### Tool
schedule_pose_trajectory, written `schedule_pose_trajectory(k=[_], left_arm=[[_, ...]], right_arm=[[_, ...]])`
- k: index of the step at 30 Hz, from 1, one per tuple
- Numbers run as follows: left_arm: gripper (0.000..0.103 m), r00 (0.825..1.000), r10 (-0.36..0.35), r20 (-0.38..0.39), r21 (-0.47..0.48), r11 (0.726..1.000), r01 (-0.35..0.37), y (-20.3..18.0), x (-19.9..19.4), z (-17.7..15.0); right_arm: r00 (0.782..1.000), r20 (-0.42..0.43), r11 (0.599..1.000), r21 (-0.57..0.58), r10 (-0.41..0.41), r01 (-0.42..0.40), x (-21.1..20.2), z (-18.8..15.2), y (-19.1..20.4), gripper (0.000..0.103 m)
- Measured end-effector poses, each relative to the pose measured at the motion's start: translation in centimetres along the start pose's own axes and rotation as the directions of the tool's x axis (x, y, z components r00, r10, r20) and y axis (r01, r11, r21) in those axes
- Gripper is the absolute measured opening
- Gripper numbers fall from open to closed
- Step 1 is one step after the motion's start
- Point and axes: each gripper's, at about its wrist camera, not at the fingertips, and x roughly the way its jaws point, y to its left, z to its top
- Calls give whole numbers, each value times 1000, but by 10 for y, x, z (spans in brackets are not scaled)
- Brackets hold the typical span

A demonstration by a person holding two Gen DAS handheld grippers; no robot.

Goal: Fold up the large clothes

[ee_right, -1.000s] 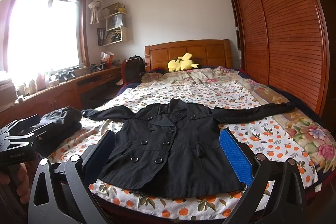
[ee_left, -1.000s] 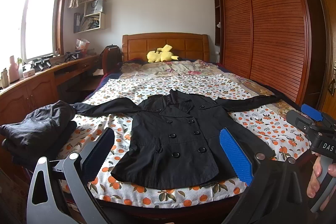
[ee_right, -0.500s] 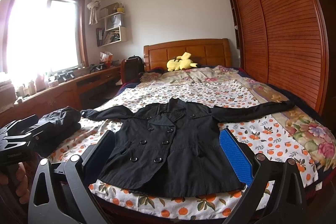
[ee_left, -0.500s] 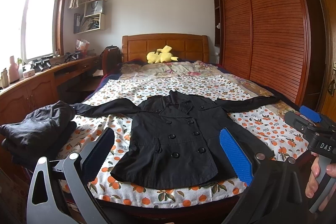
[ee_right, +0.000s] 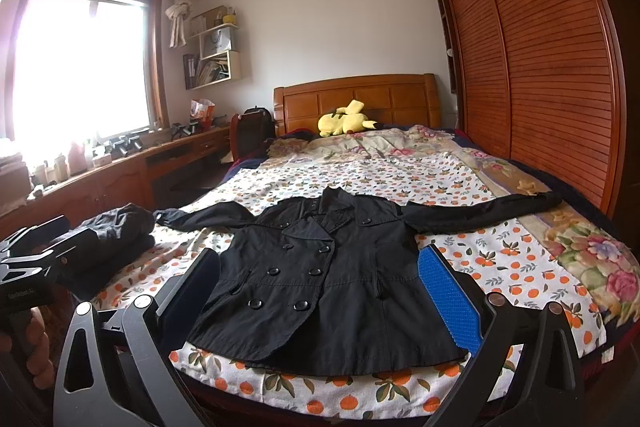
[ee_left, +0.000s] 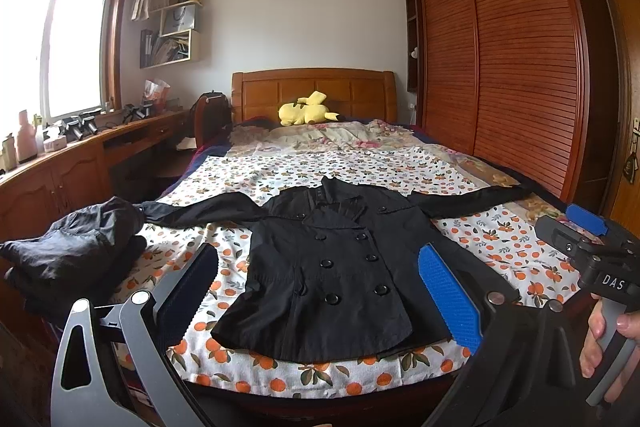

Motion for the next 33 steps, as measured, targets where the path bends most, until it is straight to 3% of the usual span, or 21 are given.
schedule_pose_trajectory(k=[33], left_arm=[[101,1000,3,8,6,1000,-3,-3,-5,6]], right_arm=[[1000,-1,1000,4,-1,1,1,1,-3,96]])
